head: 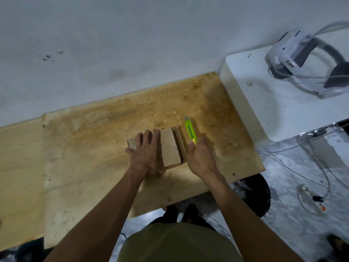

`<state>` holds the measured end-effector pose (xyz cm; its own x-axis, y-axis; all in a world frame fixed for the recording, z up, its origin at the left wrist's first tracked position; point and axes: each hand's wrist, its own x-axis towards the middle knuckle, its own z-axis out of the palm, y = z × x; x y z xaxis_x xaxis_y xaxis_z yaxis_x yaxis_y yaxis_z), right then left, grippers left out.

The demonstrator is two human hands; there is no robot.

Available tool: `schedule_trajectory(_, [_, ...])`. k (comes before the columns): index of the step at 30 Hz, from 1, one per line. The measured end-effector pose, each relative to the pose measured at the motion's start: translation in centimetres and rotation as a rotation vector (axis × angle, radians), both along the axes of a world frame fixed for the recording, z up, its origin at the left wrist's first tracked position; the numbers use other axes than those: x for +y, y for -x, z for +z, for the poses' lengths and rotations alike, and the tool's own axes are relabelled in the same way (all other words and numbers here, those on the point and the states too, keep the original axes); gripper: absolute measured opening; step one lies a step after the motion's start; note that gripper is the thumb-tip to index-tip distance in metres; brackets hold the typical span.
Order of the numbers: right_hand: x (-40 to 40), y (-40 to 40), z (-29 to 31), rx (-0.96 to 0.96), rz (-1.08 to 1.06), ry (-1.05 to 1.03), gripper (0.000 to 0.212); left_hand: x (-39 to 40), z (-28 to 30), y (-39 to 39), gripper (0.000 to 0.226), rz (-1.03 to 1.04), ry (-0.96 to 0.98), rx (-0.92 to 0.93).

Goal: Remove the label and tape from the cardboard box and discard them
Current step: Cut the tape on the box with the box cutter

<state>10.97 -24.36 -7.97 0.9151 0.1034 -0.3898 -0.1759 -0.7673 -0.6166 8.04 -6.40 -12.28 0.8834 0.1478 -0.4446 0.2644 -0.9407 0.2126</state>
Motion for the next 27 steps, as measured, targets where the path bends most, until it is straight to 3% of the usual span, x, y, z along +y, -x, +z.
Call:
schedule_trajectory(10, [4.1, -5.2, -2.4, 0.067, 0.035, -0.018, 0.045, 0.9, -0.6, 0.8, 0.145, -0.005, 0.114, -0.023])
schedule_trajectory(12, [4.5, -5.9, -2.9, 0.034, 0.099, 0.004, 0.046, 1.3, -0.7, 1.2, 0.135, 0.044, 0.204, -0.076])
schedule_trajectory(15, [4.9, -7.1, -3.0, -0.030, 0.213, 0.048, 0.048, 1.8, -1.1, 2.2, 0.102, 0.120, 0.262, -0.252])
schedule_trajectory(18, [5.4, -8.1, -3.2, -0.067, 0.347, 0.063, 0.049, 2.0, -1.4, 3.1, 0.101, 0.220, 0.308, -0.396])
schedule_trajectory(23, [5.9, -8.8, -4.0, -0.029, 0.417, 0.032, 0.030, 0.1, -1.0, 4.9, 0.126, 0.696, 0.211, -0.306])
schedule_trajectory(27, [5.3, -8.9, -4.8, 0.039, 0.407, -0.006, 0.025, -2.7, -0.7, 5.9, 0.116, 1.314, 0.425, -0.281])
